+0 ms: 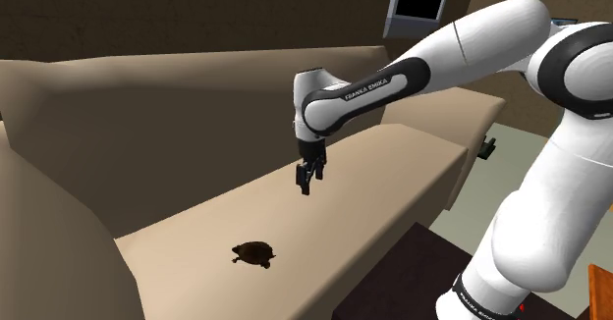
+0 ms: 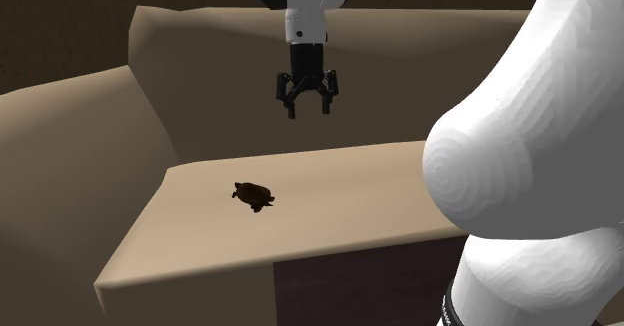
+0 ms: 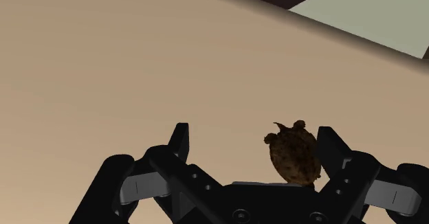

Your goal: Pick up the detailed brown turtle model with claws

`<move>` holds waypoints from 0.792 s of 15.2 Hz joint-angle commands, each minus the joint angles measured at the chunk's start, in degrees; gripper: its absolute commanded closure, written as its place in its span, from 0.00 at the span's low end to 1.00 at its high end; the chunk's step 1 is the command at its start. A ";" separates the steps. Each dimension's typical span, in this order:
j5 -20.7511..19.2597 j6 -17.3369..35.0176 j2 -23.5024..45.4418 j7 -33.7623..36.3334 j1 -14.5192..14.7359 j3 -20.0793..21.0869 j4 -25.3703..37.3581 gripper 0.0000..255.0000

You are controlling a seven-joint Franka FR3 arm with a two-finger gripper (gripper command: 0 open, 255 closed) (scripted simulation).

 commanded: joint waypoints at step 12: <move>-7.41 3.57 29.07 -0.69 5.98 2.56 21.88 0.00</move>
